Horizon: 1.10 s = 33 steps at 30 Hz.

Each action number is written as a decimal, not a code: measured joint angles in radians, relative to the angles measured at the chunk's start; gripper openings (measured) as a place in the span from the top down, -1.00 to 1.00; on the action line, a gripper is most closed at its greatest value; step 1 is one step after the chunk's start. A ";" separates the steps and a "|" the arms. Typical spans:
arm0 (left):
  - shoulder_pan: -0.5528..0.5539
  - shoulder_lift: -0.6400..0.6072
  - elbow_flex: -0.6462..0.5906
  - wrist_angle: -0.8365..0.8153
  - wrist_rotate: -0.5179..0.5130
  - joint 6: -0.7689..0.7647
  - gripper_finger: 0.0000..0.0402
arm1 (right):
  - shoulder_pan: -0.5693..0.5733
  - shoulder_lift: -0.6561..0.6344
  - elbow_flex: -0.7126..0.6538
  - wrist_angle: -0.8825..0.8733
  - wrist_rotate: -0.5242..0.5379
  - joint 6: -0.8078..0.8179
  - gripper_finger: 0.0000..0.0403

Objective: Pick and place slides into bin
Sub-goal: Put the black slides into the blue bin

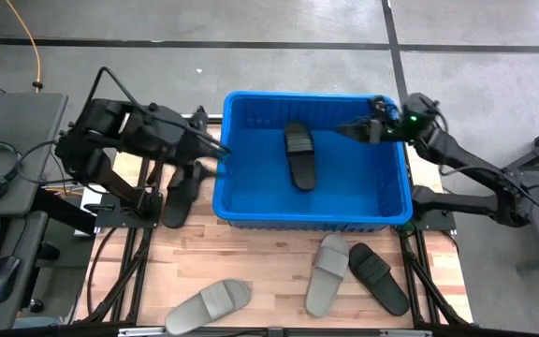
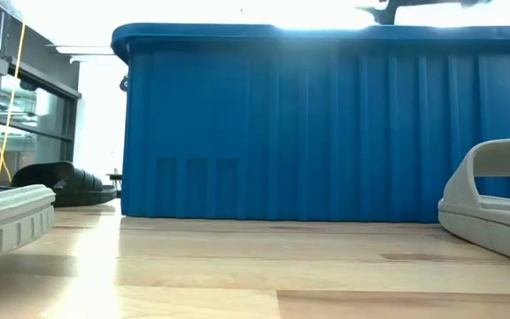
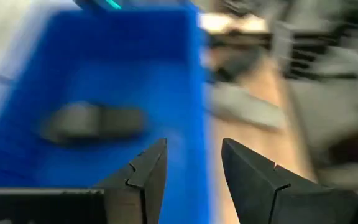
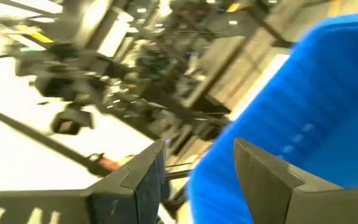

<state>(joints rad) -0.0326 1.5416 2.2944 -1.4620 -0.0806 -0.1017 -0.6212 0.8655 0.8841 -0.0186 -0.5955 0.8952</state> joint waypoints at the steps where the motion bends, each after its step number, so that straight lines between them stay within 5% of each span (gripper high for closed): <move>1: 0.000 -0.001 0.000 -0.027 0.062 -0.046 0.29 | 0.009 -0.017 0.000 0.004 -0.002 0.005 0.11; 5: -0.030 -0.003 -0.006 -0.115 0.225 -0.268 0.29 | 0.050 -0.066 0.000 0.005 0.018 0.006 0.11; 10: -0.179 -0.031 -0.028 -0.109 0.241 -0.414 0.29 | 0.100 -0.084 0.000 0.002 0.078 -0.007 0.11; 24: -0.757 -0.029 -0.031 -0.109 -0.553 -1.181 0.67 | 0.275 -0.082 0.000 0.001 0.195 -0.001 0.11; 29: -0.830 0.033 -0.032 -0.109 -0.707 -1.337 0.81 | 0.329 -0.082 0.000 0.001 0.190 0.011 0.11; 33: -0.835 0.083 -0.032 -0.109 -0.713 -1.343 0.93 | 0.369 -0.082 0.000 0.001 0.127 0.013 0.11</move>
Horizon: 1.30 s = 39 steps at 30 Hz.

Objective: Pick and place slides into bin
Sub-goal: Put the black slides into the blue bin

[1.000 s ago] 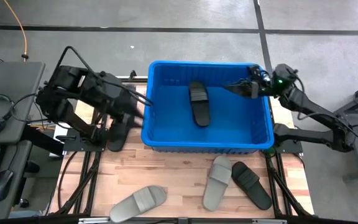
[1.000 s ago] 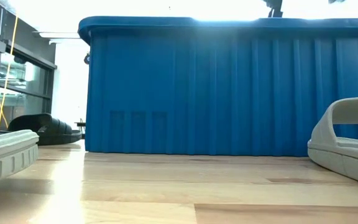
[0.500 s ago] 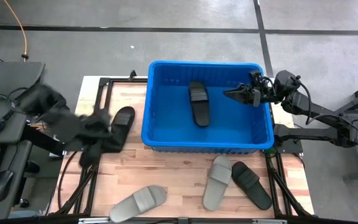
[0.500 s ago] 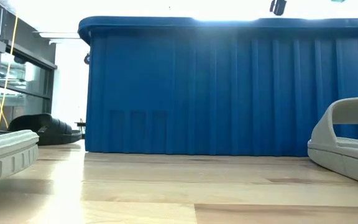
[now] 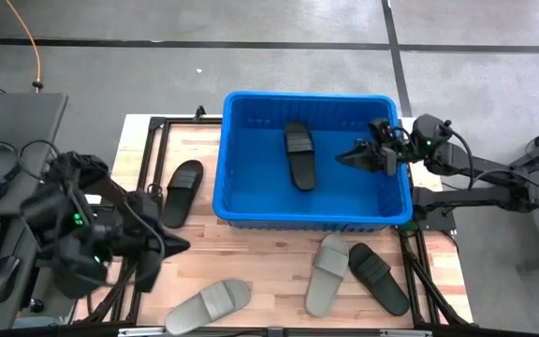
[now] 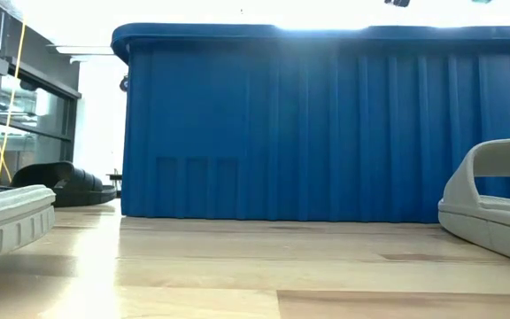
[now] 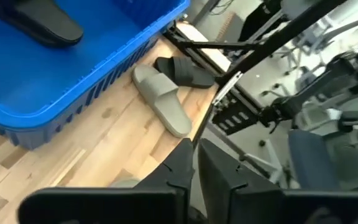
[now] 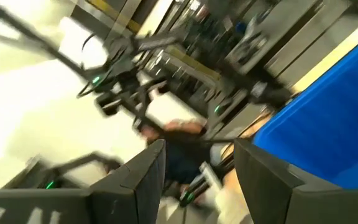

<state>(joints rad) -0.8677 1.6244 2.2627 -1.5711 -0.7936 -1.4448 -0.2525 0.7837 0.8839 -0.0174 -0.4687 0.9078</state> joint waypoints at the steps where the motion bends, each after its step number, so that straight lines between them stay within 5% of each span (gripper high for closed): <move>1: 0.003 0.014 0.000 0.000 -0.004 0.000 0.96 | 0.011 0.000 0.000 0.000 -0.021 -0.006 0.11; 7: 0.004 0.085 0.000 0.000 0.014 0.107 0.98 | 0.086 -0.014 -0.001 0.000 -0.041 -0.016 0.11; 14: 0.004 0.141 -0.062 0.002 0.236 0.295 1.00 | 0.133 -0.021 -0.001 -0.002 -0.032 -0.010 0.11; 25: 0.012 -0.037 -0.594 0.000 0.492 0.323 1.00 | 0.149 -0.020 -0.001 -0.031 0.158 -0.008 0.11; 39: -0.035 -0.368 -1.133 0.001 0.400 0.342 0.97 | 0.149 -0.018 -0.001 -0.031 0.393 -0.015 0.11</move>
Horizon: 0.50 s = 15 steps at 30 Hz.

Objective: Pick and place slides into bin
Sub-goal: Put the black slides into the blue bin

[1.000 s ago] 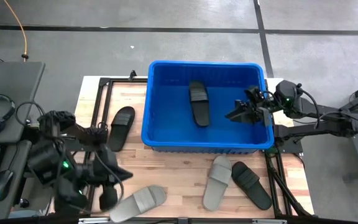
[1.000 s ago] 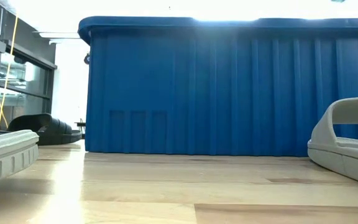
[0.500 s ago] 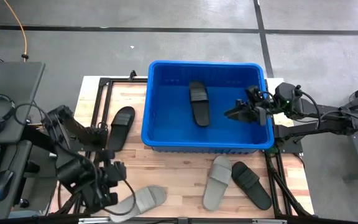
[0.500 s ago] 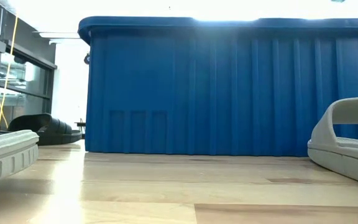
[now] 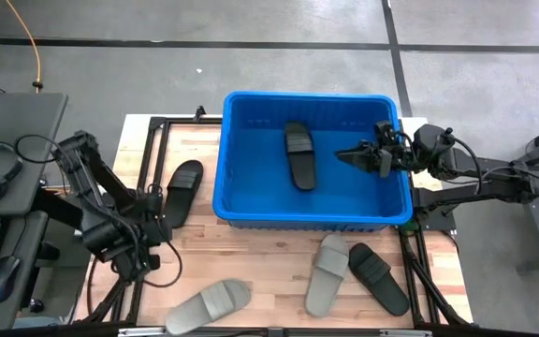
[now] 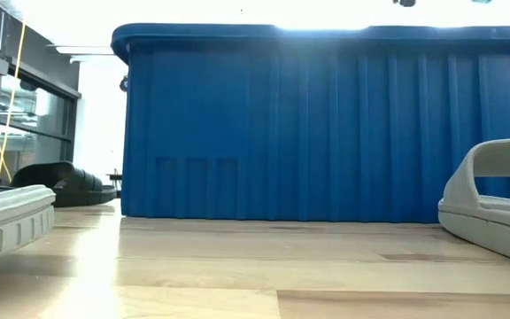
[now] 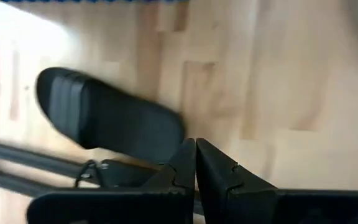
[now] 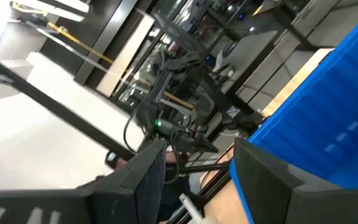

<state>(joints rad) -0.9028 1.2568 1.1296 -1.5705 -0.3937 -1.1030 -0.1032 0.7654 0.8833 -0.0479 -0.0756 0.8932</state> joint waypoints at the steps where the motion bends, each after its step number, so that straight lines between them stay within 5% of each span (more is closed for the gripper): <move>1: 0.000 -0.009 -0.028 -0.001 -0.005 -0.001 0.94 | 0.000 0.000 0.000 0.000 0.011 -0.002 0.11; 7: 0.000 -0.011 -0.109 -0.001 -0.045 0.033 0.52 | 0.000 0.000 0.000 -0.007 0.074 -0.022 0.11; 15: 0.028 -0.010 -0.183 0.003 -0.258 0.132 -0.25 | 0.000 0.007 0.000 -0.033 0.109 -0.046 0.11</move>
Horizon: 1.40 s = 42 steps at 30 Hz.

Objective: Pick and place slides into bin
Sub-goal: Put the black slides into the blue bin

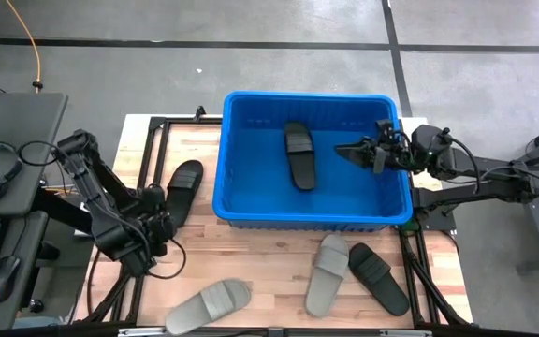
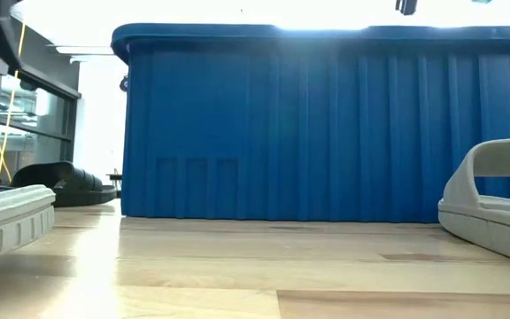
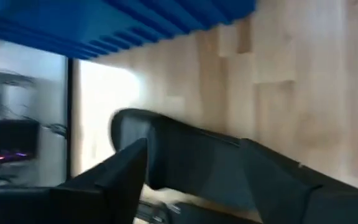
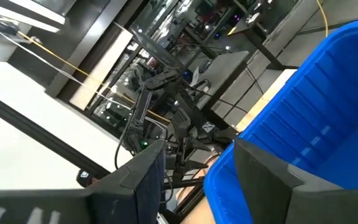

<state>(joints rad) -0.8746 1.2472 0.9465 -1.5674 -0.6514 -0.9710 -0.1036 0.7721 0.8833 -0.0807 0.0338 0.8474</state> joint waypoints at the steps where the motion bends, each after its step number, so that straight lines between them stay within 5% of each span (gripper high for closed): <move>1: 0.017 0.000 -0.021 0.003 -0.003 0.006 -0.31 | 0.000 0.002 0.000 -0.007 0.000 -0.002 0.11; 7: 0.124 0.001 -0.120 0.047 -0.005 0.062 -0.42 | 0.000 0.038 0.000 -0.009 0.004 -0.018 0.11; 17: 0.286 0.001 -0.141 0.112 0.004 0.167 -0.13 | 0.000 0.117 0.000 -0.014 -0.054 -0.016 0.11; 28: 0.282 -0.001 -0.020 0.101 0.008 0.118 0.00 | 0.000 0.137 0.000 -0.032 -0.098 -0.024 0.11; 33: 0.249 -0.052 0.037 0.079 -0.063 -0.114 0.02 | 0.000 0.134 0.000 -0.020 -0.120 -0.044 0.11; 42: 0.252 -0.176 0.039 0.114 0.161 -0.688 0.11 | 0.000 0.131 0.000 -0.020 -0.176 -0.056 0.11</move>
<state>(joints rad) -0.6224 1.0710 0.9857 -1.4530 -0.4907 -1.6594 -0.1040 0.9031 0.8833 -0.1005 -0.1424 0.7914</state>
